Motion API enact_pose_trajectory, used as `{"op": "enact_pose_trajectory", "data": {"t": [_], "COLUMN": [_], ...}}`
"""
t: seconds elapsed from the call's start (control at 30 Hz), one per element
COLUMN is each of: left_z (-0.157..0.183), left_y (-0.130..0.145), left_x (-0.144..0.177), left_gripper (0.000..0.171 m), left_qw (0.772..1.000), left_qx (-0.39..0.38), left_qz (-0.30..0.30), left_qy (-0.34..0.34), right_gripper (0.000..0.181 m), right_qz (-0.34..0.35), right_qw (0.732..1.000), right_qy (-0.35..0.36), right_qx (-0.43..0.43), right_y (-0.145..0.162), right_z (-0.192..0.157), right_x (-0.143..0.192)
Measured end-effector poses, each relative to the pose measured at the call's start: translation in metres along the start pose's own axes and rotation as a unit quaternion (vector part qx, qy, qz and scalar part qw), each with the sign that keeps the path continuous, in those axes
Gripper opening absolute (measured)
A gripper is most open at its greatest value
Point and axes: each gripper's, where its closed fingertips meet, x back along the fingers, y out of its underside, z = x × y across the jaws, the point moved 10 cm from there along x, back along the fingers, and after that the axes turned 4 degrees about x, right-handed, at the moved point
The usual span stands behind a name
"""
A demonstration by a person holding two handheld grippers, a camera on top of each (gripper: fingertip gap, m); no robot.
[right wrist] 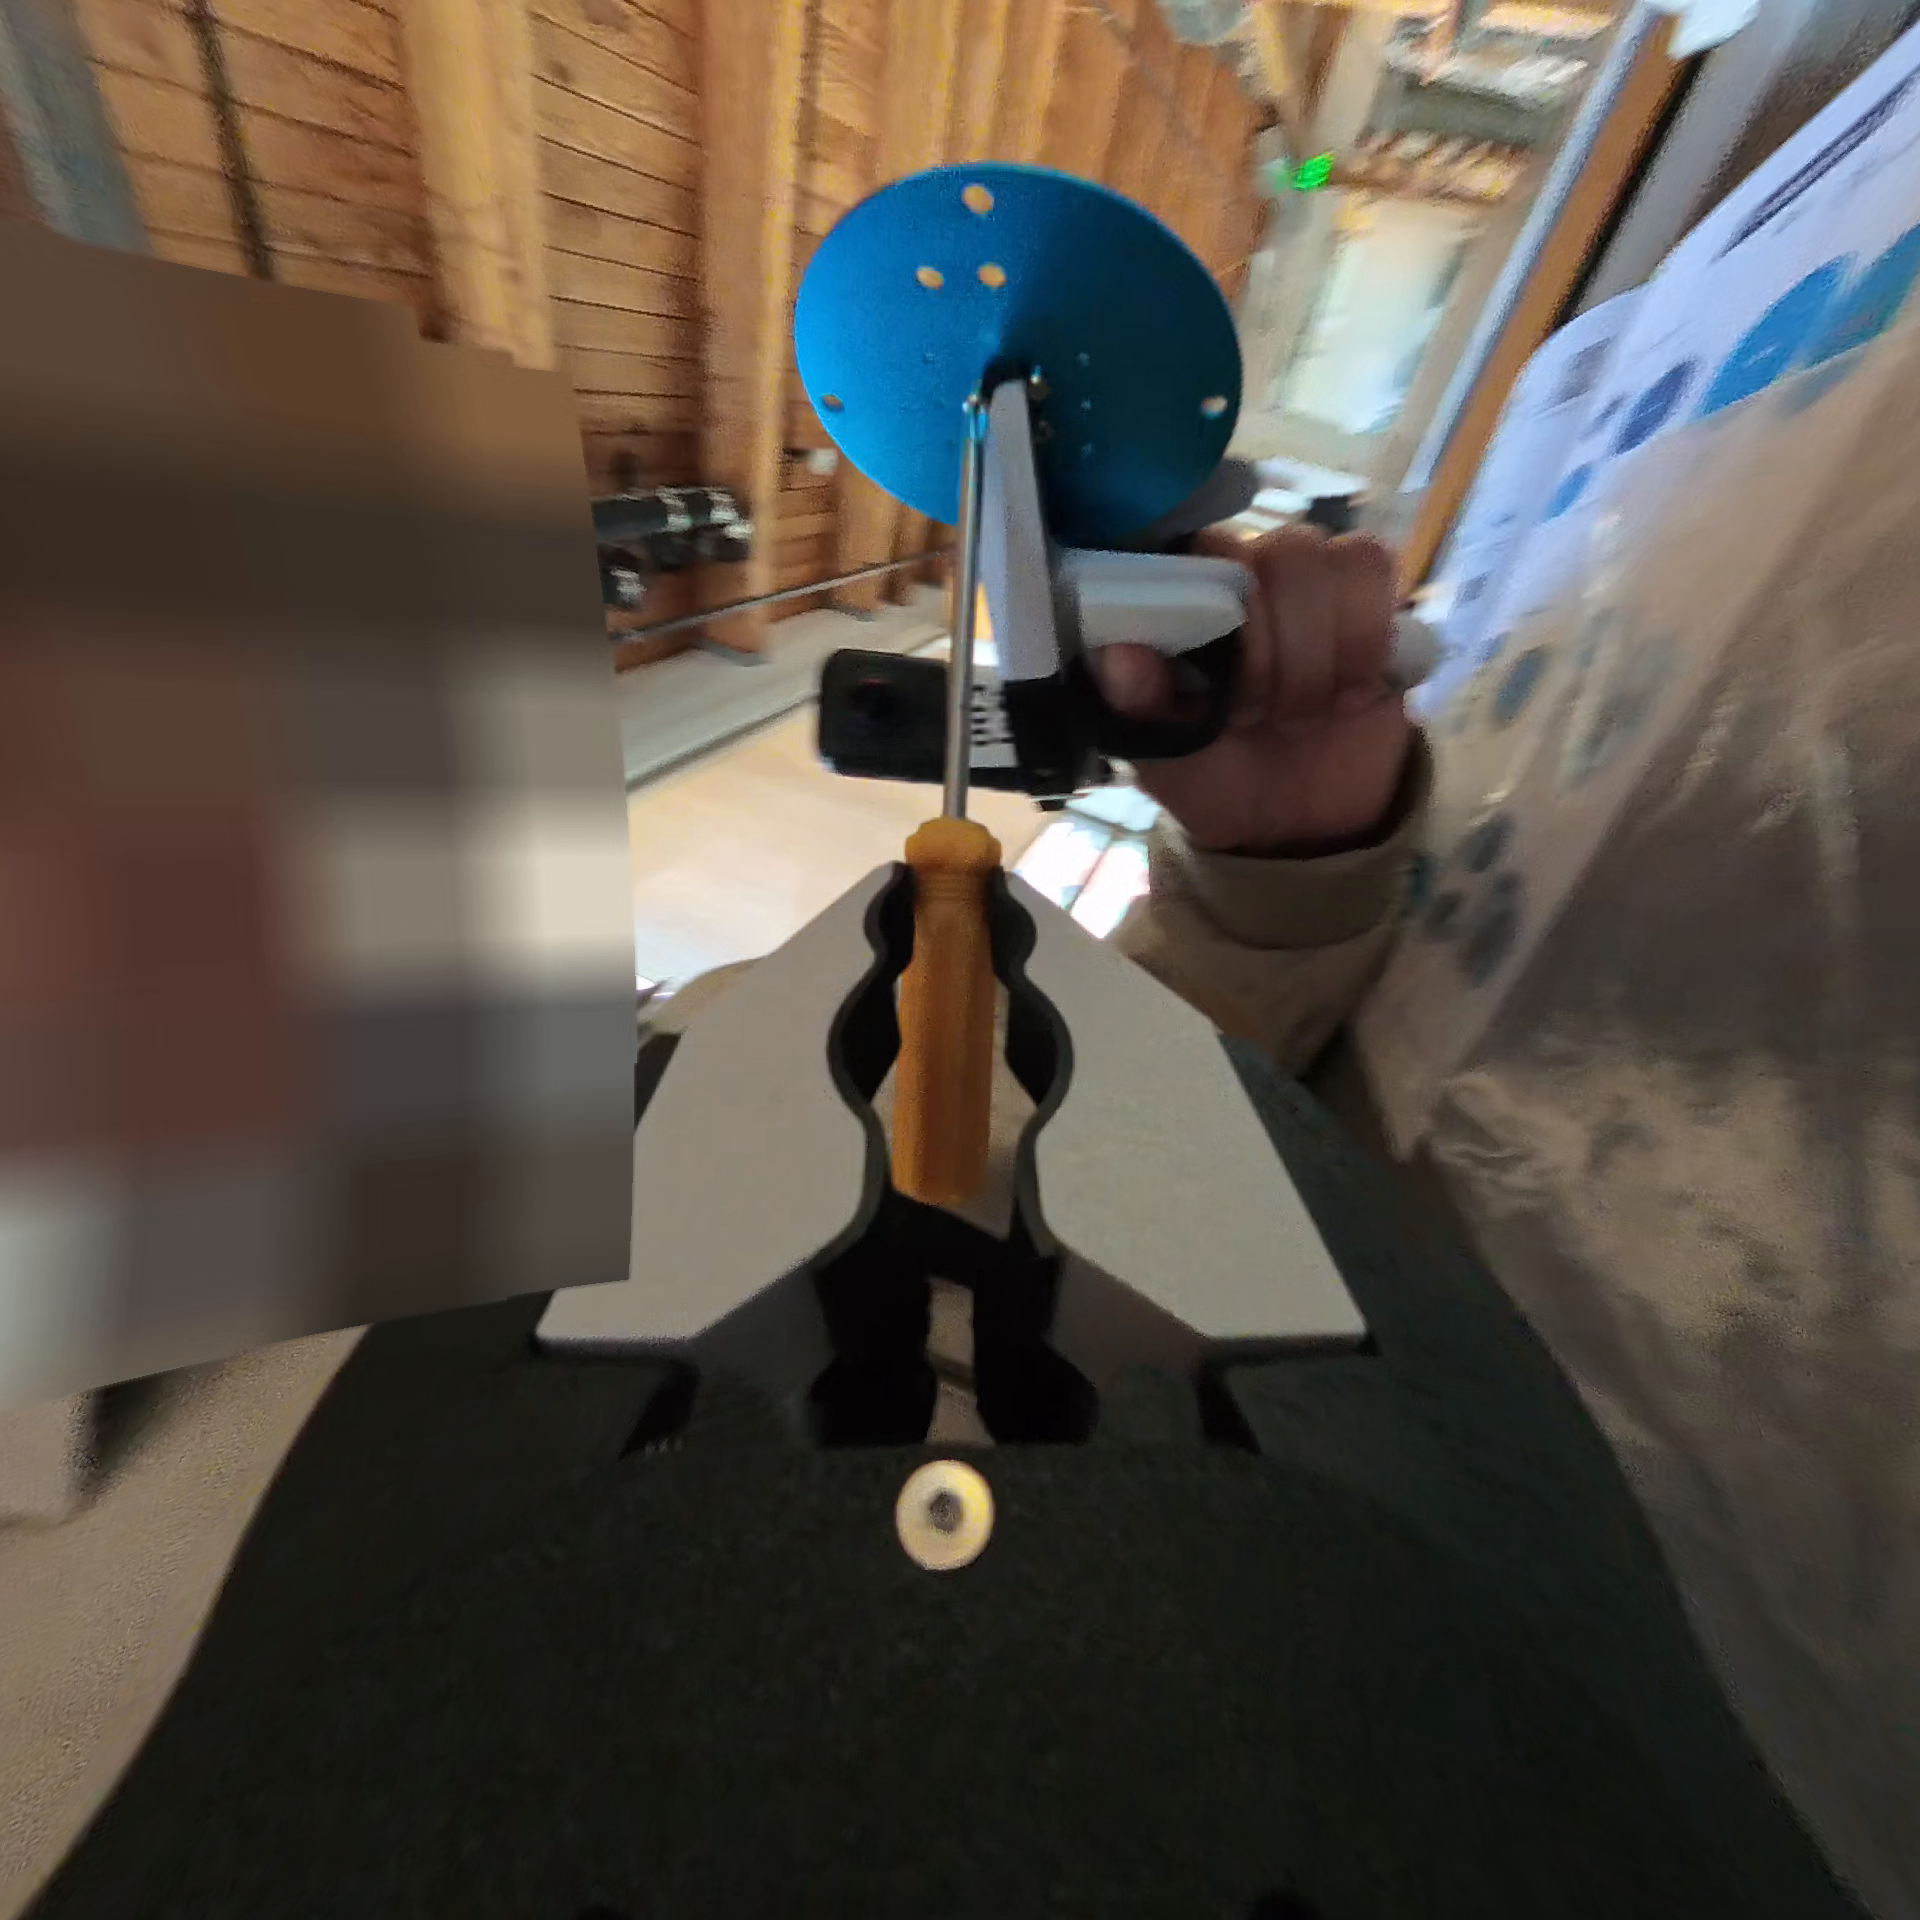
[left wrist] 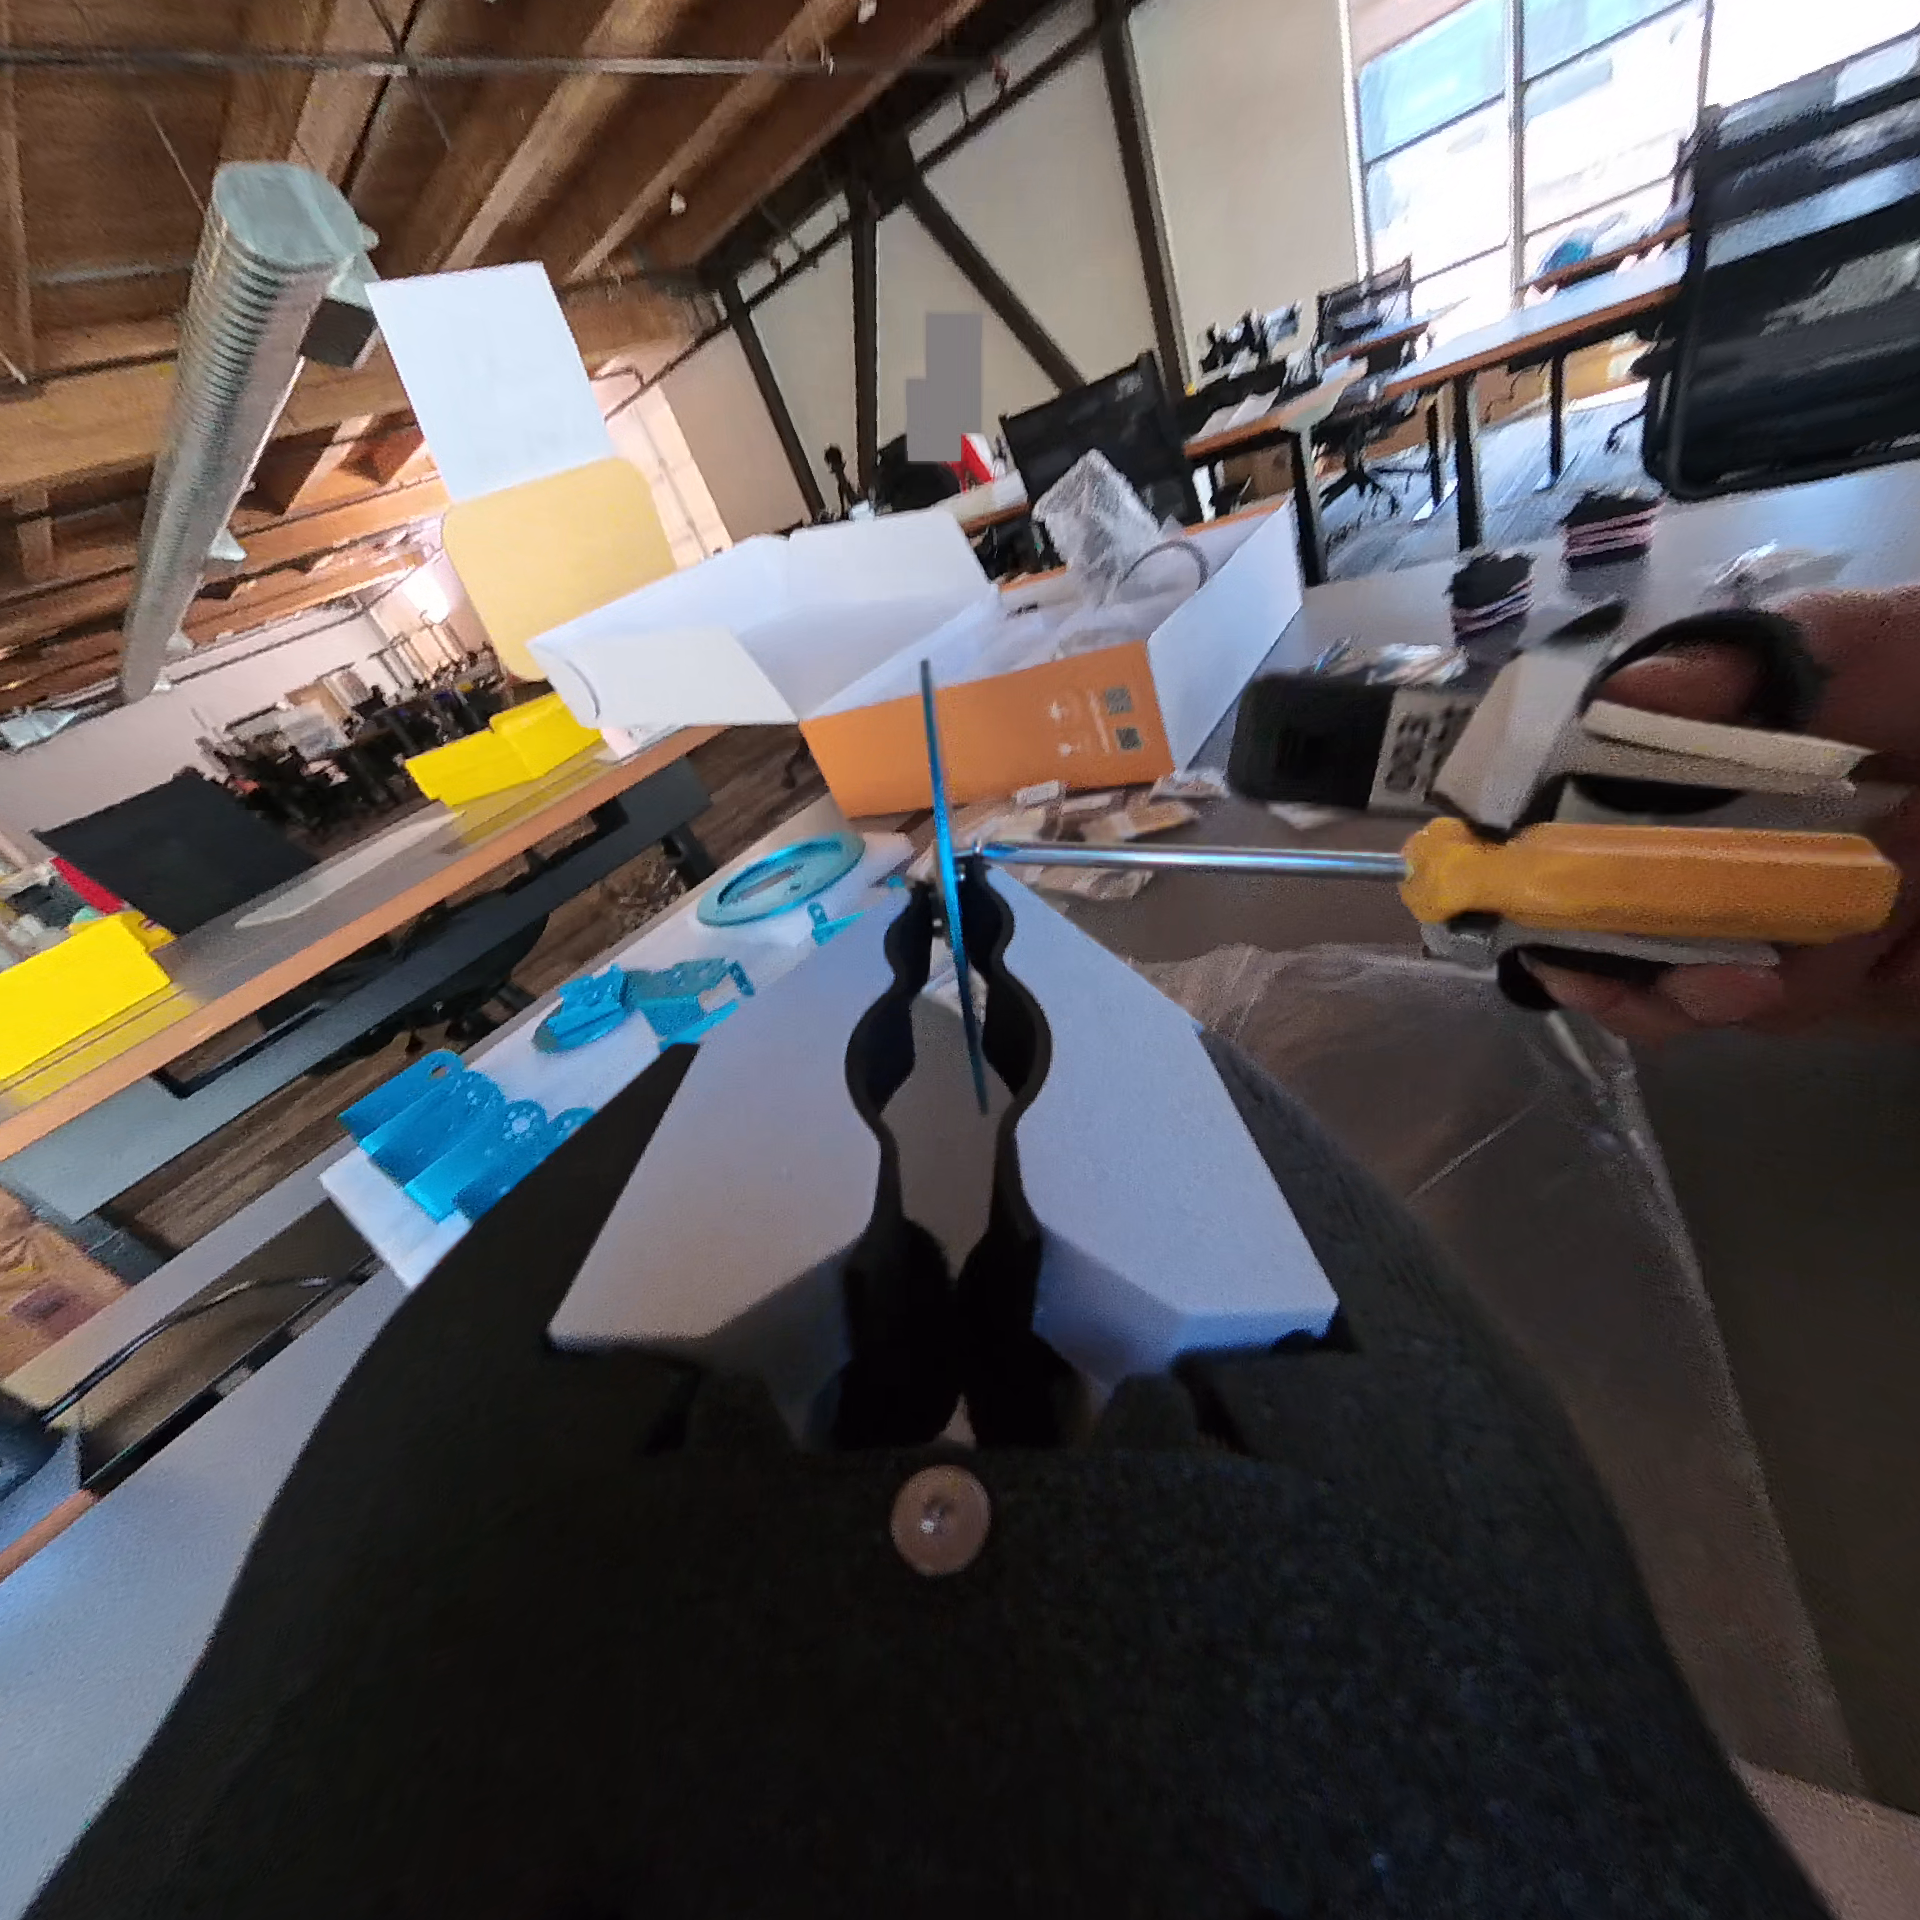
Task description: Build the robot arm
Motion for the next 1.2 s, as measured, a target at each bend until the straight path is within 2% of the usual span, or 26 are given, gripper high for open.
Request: {"op": "enact_pose_trajectory", "data": {"t": [0.03, 0.2, 0.3, 0.37, 0.43, 0.53, 0.63, 0.73, 0.77, 0.83, 0.93, 0.97, 1.0, 1.03, 1.1, 1.13, 1.2], "left_z": [-0.001, -0.001, 0.000, -0.001, -0.004, -0.008, -0.010, -0.013, -0.014, -0.014, -0.013, -0.013, -0.012, -0.011, -0.008, -0.006, -0.003], "left_y": [0.003, 0.016, 0.021, 0.025, 0.028, 0.031, 0.032, 0.033, 0.034, 0.035, 0.035, 0.034, 0.034, 0.033, 0.028, 0.025, 0.021], "left_x": [-0.002, -0.010, -0.015, -0.016, -0.017, -0.019, -0.019, -0.019, -0.019, -0.019, -0.019, -0.019, -0.018, -0.017, -0.014, -0.013, -0.010], "left_gripper": [0.007, 0.006, 0.006, 0.006, 0.007, 0.006, 0.006, 0.006, 0.006, 0.006, 0.006, 0.006, 0.006, 0.006, 0.006, 0.006, 0.006], "left_qw": [1.000, 0.997, 0.995, 0.993, 0.991, 0.988, 0.986, 0.983, 0.982, 0.981, 0.981, 0.981, 0.981, 0.983, 0.988, 0.989, 0.989], "left_qx": [-0.005, 0.001, 0.008, 0.015, 0.024, 0.043, 0.057, 0.081, 0.090, 0.101, 0.103, 0.105, 0.102, 0.093, 0.039, 0.009, -0.026], "left_qz": [-0.015, -0.070, -0.095, -0.110, -0.127, -0.138, -0.145, -0.152, -0.154, -0.155, -0.156, -0.155, -0.154, -0.149, -0.135, -0.129, -0.116], "left_qy": [-0.005, -0.016, -0.021, -0.031, -0.042, -0.049, -0.054, -0.058, -0.057, -0.052, -0.051, -0.050, -0.050, -0.053, -0.064, -0.074, -0.088], "right_gripper": [0.013, 0.018, 0.019, 0.020, 0.024, 0.030, 0.031, 0.025, 0.023, 0.019, 0.017, 0.017, 0.017, 0.016, 0.016, 0.016, 0.015], "right_qz": [-0.001, -0.022, -0.035, -0.034, -0.053, -0.083, -0.109, -0.116, -0.118, -0.130, -0.157, -0.165, -0.167, -0.164, -0.142, -0.124, -0.094], "right_qw": [0.999, 0.967, 0.939, 0.914, 0.874, 0.784, 0.655, 0.517, 0.479, 0.422, 0.357, 0.344, 0.349, 0.379, 0.469, 0.530, 0.679], "right_qy": [0.034, 0.199, 0.262, 0.305, 0.361, 0.436, 0.510, 0.578, 0.592, 0.606, 0.622, 0.628, 0.629, 0.622, 0.603, 0.585, 0.526], "right_qx": [0.028, 0.161, 0.220, 0.265, 0.321, 0.434, 0.547, 0.621, 0.637, 0.662, 0.679, 0.678, 0.675, 0.665, 0.629, 0.601, 0.504], "right_y": [-0.002, -0.007, -0.006, -0.005, -0.003, 0.005, 0.014, 0.020, 0.021, 0.024, 0.025, 0.024, 0.023, 0.022, 0.015, 0.010, -0.001], "right_z": [0.000, -0.002, -0.002, -0.002, -0.004, -0.006, -0.006, -0.004, -0.004, -0.004, 0.001, 0.002, -0.001, -0.007, -0.017, -0.021, -0.027], "right_x": [0.002, 0.004, 0.002, 0.001, -0.001, -0.007, -0.012, -0.014, -0.016, -0.021, -0.023, -0.023, -0.023, -0.023, -0.020, -0.016, -0.008]}}
